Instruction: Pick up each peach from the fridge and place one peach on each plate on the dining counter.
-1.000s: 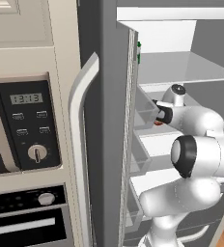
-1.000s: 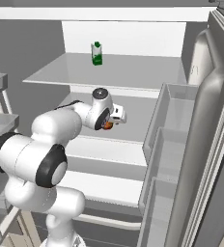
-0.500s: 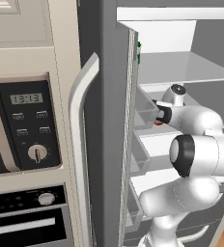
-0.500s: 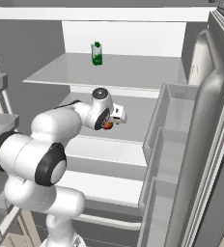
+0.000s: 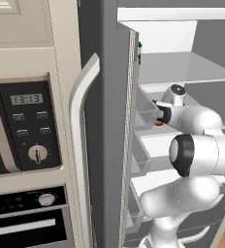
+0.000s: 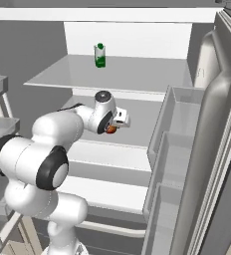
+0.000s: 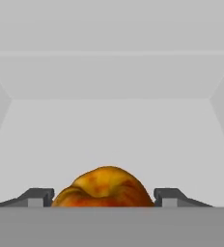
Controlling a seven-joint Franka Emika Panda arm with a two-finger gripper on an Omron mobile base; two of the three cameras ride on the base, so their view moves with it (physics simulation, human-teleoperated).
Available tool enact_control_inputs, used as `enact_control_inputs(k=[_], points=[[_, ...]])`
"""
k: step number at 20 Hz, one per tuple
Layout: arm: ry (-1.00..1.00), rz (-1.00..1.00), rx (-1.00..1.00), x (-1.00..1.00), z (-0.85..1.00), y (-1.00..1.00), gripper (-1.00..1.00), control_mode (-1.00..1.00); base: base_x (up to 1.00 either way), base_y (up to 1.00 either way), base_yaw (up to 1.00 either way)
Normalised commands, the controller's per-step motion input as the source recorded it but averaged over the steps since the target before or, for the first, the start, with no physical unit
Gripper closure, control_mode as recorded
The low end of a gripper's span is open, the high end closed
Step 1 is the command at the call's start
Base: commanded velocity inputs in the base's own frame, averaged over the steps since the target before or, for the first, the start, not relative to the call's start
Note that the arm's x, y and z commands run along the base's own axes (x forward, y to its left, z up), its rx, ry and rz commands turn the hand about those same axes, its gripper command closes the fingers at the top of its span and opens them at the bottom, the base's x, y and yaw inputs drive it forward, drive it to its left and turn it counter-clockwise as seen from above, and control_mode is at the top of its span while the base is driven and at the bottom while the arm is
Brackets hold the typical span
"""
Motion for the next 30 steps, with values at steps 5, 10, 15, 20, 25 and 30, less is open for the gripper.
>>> enact_control_inputs(k=[5, 10, 15, 20, 25, 30], points=[[-0.02, 0.00, 0.01, -0.62, -0.69, 0.02, 1.00, -1.00, 0.00, 0.00, 0.00], [-0.21, -0.03, 0.06, -0.98, -0.39, 0.00, 1.00, -1.00, 0.00, 0.00, 0.00], [-0.05, -0.07, 0.01, -0.47, 0.59, 0.01, 1.00, -1.00, 0.00, 0.00, 0.00], [0.20, -0.06, 0.02, -0.72, 1.00, 0.00, 1.00, -1.00, 0.00, 0.00, 0.00], [0.19, -0.02, 0.02, -0.98, 0.85, 0.00, 1.00, -1.00, 0.00, 0.00, 0.00], [-0.08, 0.00, 0.00, -0.83, 0.24, 0.00, 1.00, -1.00, 0.00, 0.00, 0.00]])
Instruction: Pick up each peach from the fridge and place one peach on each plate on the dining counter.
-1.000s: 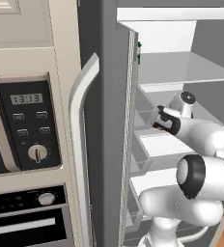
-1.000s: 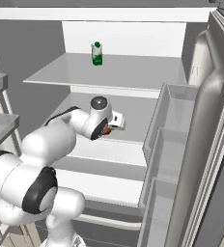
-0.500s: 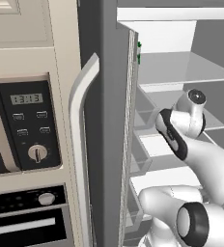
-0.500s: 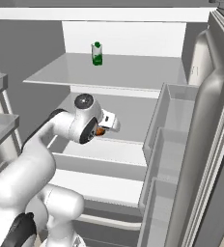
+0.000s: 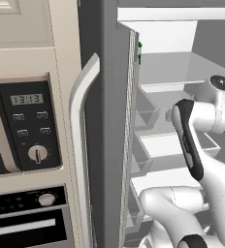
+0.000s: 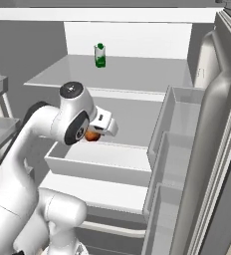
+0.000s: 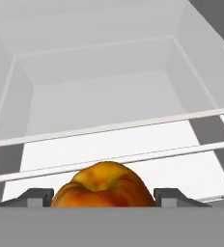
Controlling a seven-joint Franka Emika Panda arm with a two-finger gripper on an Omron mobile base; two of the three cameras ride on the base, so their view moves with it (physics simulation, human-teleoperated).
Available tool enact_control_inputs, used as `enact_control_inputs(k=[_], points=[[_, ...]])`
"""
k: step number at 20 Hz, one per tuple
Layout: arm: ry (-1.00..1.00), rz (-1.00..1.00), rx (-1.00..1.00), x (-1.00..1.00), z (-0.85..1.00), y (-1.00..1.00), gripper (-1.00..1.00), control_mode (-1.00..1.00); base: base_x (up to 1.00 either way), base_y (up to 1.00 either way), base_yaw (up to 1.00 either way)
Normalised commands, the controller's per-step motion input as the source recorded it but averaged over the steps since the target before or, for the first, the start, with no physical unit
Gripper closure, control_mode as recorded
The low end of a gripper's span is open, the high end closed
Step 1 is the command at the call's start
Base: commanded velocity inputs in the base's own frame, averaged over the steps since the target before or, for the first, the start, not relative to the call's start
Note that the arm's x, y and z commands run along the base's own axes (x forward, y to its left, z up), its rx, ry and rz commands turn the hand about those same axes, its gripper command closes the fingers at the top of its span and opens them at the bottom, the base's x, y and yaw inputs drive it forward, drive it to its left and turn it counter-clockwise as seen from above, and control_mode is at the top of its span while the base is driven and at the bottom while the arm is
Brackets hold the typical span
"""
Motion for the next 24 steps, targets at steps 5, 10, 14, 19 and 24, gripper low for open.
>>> enact_control_inputs(k=[5, 10, 14, 19, 24], points=[[0.00, 0.00, 0.00, -0.55, 0.37, 0.07, 1.00, -1.00, 0.00, 0.00, 0.00], [0.00, 0.00, 0.00, -0.61, 0.42, 0.14, 1.00, -1.00, 0.00, 0.00, 0.00], [-0.03, 0.01, 0.00, -0.57, 0.54, 0.15, 1.00, -1.00, 0.00, 0.00, 0.00], [-0.02, 0.01, 0.00, -0.38, 0.30, 0.10, 1.00, 1.00, -0.39, 0.07, 0.01], [0.00, 0.00, 0.00, 0.00, 0.00, 0.00, 1.00, 1.00, -1.00, 0.02, 0.04]])
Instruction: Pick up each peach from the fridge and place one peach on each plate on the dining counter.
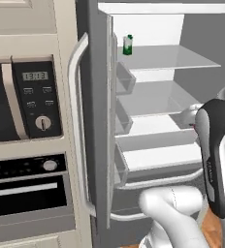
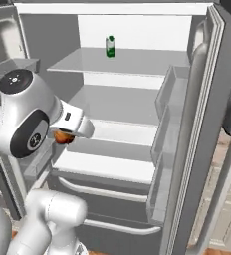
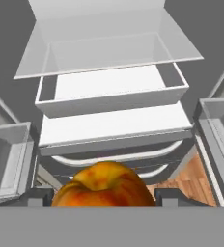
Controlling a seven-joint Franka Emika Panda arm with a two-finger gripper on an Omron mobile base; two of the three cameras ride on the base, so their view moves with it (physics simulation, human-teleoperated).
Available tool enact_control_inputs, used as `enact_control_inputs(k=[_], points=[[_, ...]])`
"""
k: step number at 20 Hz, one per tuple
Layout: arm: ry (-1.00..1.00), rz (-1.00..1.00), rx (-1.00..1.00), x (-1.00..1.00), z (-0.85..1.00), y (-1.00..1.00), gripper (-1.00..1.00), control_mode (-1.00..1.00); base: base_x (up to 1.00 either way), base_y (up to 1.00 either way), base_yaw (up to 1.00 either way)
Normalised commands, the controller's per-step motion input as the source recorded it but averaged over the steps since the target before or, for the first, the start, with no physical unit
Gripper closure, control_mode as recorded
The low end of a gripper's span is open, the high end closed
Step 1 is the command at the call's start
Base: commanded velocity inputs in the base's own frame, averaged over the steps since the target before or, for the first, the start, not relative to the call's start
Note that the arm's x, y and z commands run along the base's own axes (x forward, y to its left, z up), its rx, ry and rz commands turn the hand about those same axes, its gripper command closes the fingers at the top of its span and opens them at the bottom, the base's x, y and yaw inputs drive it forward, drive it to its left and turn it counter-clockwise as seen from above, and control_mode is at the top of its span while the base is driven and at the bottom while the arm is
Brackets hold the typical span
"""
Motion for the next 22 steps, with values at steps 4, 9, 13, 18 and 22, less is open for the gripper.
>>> enact_control_inputs(k=[4, 9, 13, 18, 22], points=[[0.00, 0.00, 0.00, 0.00, 0.00, 0.00, 1.00, 1.00, -1.00, 0.00, 0.06], [0.00, 0.00, 0.00, 0.00, 0.00, 0.00, 1.00, 1.00, -1.00, 0.00, 0.04], [0.00, 0.00, 0.00, 0.00, 0.00, 0.00, 1.00, 1.00, -1.00, 0.12, 0.06], [0.00, 0.00, 0.00, 0.00, 0.00, 0.00, 1.00, 1.00, -1.00, 0.09, 0.07], [0.00, 0.00, 0.00, 0.00, 0.00, 0.00, 1.00, 1.00, -1.00, 0.00, 0.06]])
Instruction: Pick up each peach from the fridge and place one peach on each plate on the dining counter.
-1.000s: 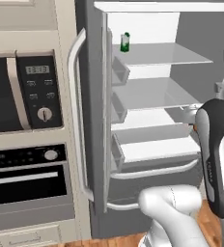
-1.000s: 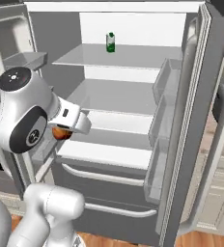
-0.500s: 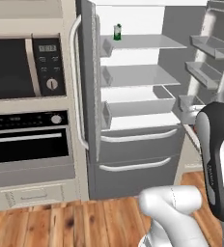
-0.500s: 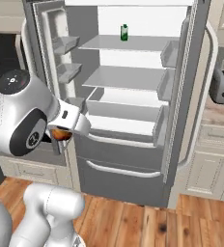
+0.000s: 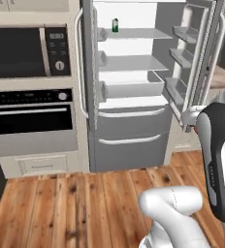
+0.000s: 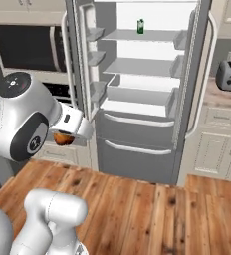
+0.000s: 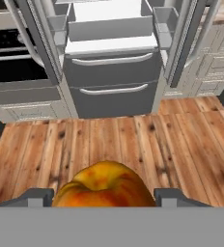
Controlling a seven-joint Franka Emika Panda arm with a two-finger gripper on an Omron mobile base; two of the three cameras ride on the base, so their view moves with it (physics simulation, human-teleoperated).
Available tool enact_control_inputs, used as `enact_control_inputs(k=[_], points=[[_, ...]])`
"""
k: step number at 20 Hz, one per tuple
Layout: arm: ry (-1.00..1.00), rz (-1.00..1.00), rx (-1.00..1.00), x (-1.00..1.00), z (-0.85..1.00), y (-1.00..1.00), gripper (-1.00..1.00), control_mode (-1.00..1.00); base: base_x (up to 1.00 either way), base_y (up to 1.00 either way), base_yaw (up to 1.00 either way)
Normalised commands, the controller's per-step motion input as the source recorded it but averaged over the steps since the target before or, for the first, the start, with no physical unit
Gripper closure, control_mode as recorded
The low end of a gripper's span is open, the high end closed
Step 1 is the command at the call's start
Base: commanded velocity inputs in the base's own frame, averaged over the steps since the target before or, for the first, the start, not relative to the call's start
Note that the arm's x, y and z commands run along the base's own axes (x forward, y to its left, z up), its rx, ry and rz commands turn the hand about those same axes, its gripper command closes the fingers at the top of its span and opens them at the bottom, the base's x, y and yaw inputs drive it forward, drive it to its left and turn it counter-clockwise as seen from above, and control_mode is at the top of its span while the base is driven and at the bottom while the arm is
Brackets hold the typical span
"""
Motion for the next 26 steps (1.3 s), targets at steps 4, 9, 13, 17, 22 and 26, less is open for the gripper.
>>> enact_control_inputs(k=[4, 9, 13, 17, 22, 26], points=[[0.00, 0.00, 0.00, 0.00, 0.00, 0.00, 1.00, 1.00, -1.00, 0.00, 0.05], [0.00, 0.00, 0.00, 0.00, 0.00, 0.00, 1.00, 1.00, -1.00, 0.00, 0.03], [0.00, 0.00, 0.00, 0.00, 0.00, 0.00, 1.00, 1.00, -1.00, 0.00, 0.02], [0.00, 0.00, 0.00, 0.00, 0.00, 0.00, 1.00, 1.00, -1.00, 0.00, 0.01], [0.00, 0.00, 0.00, 0.00, 0.00, 0.00, 1.00, 1.00, -1.00, 0.00, 0.00], [0.00, 0.00, 0.00, 0.00, 0.00, 0.00, 1.00, 1.00, -1.00, 0.09, 0.02]])
